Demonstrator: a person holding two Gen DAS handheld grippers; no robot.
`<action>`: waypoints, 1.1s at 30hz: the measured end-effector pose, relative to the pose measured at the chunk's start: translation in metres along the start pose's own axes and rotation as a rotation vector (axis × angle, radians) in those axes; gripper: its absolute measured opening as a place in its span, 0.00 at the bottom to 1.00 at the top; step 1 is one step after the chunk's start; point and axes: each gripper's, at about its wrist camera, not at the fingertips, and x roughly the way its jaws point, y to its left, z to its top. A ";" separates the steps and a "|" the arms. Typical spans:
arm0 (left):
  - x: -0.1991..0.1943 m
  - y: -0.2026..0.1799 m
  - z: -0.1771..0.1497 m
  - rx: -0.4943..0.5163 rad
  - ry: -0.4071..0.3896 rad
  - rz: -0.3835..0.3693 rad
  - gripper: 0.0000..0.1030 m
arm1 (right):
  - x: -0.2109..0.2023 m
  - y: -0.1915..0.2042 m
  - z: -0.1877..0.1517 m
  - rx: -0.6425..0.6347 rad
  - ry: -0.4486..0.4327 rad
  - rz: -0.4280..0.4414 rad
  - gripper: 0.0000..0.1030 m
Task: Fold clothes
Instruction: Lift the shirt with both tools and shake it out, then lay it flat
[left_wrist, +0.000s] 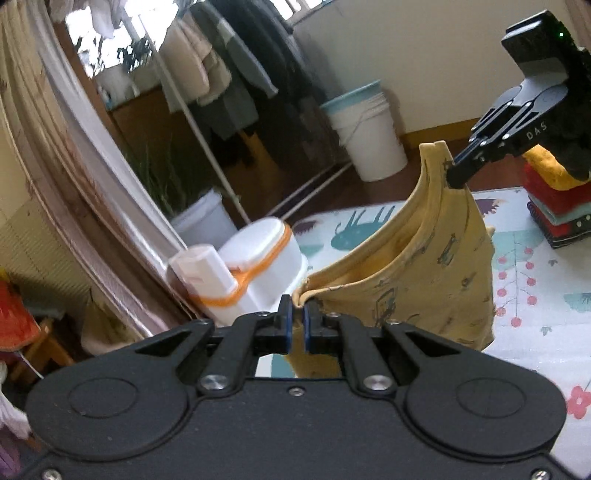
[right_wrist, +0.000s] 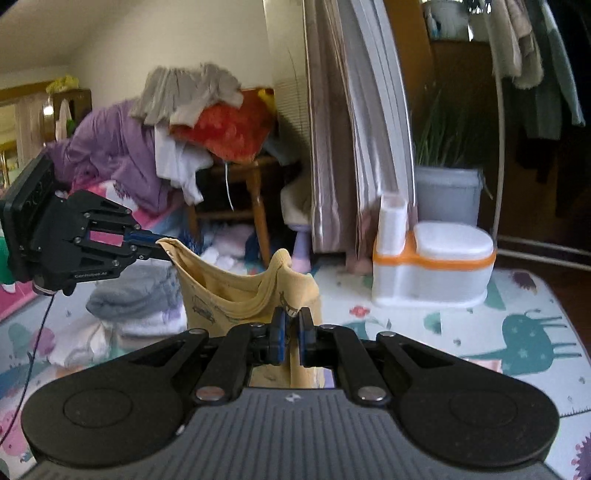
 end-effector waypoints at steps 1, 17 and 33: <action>-0.003 -0.004 -0.002 0.012 -0.002 -0.014 0.04 | -0.005 0.002 -0.003 -0.010 0.000 0.006 0.08; -0.023 -0.184 -0.153 0.289 0.371 -0.542 0.04 | 0.016 0.100 -0.219 -0.178 0.630 0.305 0.09; -0.044 -0.242 -0.201 0.165 0.590 -0.845 0.16 | -0.001 0.167 -0.284 -0.406 0.890 0.566 0.38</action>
